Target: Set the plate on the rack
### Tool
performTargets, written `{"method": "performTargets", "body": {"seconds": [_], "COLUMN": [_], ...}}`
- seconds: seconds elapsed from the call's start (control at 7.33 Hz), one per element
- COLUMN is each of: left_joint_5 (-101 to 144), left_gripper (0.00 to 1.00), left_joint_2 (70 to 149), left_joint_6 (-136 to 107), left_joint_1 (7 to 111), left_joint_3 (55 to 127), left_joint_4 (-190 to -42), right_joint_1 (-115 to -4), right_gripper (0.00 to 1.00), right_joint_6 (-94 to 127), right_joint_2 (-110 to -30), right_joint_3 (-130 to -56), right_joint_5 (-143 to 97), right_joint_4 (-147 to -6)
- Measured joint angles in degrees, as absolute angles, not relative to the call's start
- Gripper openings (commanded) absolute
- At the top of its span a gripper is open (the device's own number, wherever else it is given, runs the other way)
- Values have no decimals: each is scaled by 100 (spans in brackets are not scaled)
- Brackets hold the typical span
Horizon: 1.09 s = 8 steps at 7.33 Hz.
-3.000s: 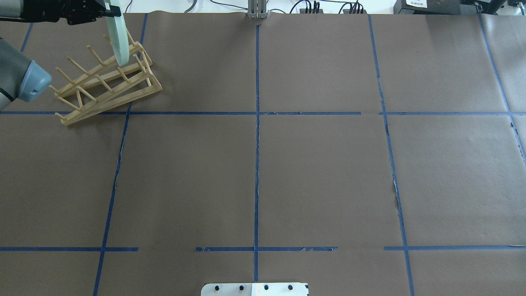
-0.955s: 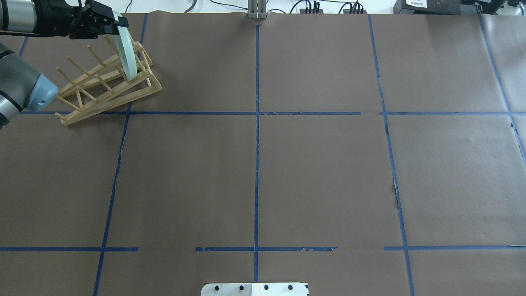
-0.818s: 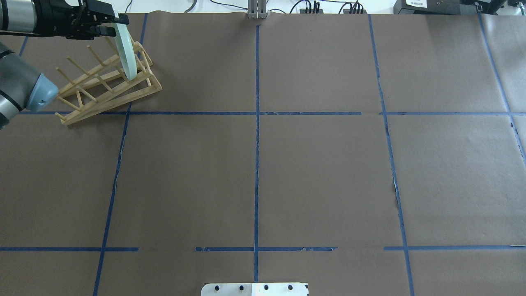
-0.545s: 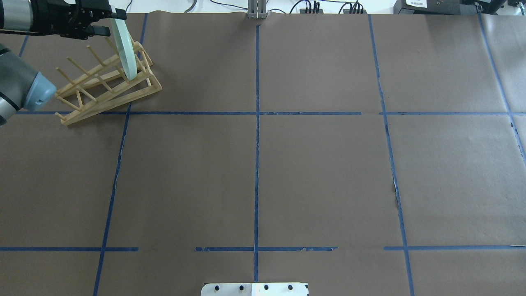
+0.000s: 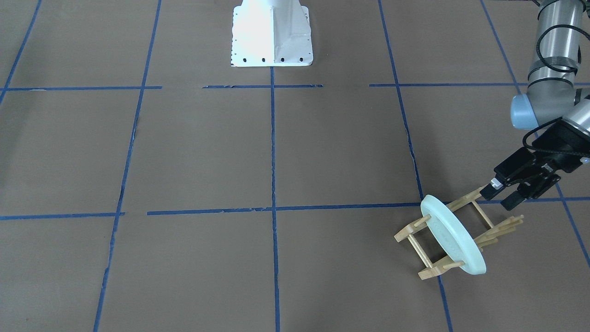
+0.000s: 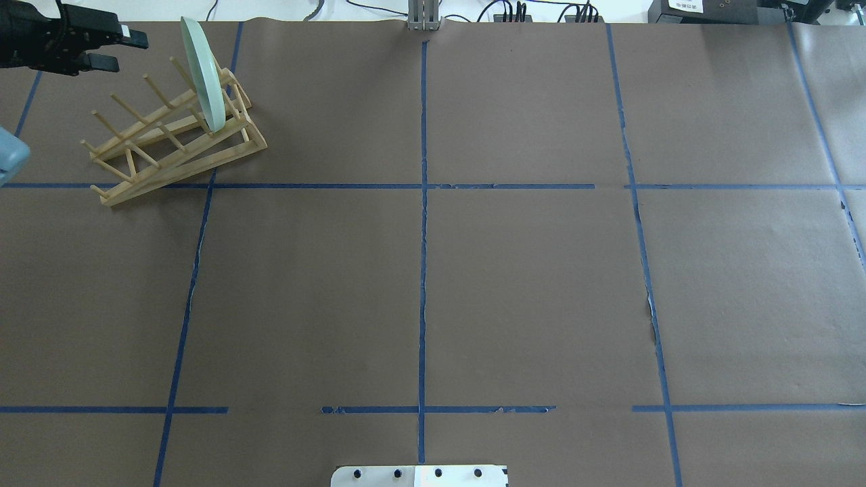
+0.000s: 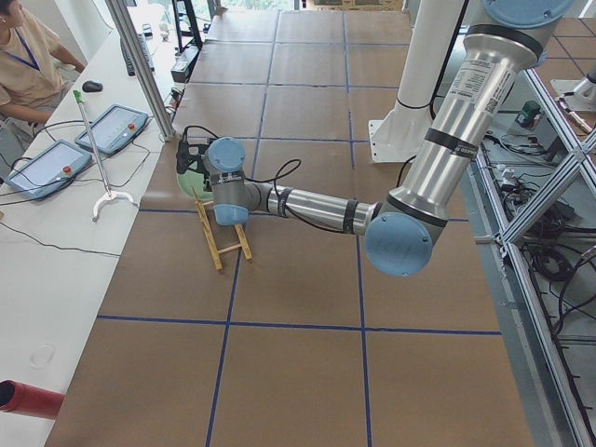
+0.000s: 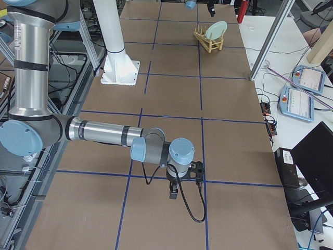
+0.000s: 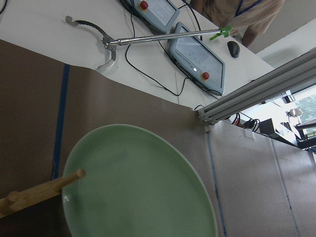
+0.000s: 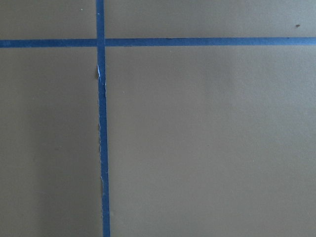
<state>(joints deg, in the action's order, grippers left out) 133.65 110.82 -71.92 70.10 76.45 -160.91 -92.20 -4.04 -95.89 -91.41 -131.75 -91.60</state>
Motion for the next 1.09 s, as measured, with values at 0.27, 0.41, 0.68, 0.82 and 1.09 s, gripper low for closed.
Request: {"method": "performTargets", "body": {"seconds": [0.27,0.41,0.68,0.82,1.09], "left_joint_5": [13622,13691,13689,13552,13180], "left_gripper": [100,100,100,100,100], "left_joint_2": [10551,10227,9633,9523,9429], "left_joint_6": [-5639,-4845,-2971,-2048,-316], "left_joint_1": [7410,7617,8068,8299,8878], "left_joint_3": [7781,7868,8100,8196,8388], "left_joint_4": [-15429,-15071,-13821,-12910,-11149], "right_joint_1": [-9220,-9220,-9220,-9220,-9220], "right_gripper": [100,100,100,100,100], "right_joint_6": [-404,-403,-402,-404,-400], "right_joint_2": [-9589,-9589,-9589,-9589,-9589], "right_joint_3": [-9141,-9141,-9141,-9141,-9141], "right_joint_5": [-13175,-13175,-13175,-13175,-13175], "right_joint_4": [-9161,-9159,-9158,-9158,-9158]}}
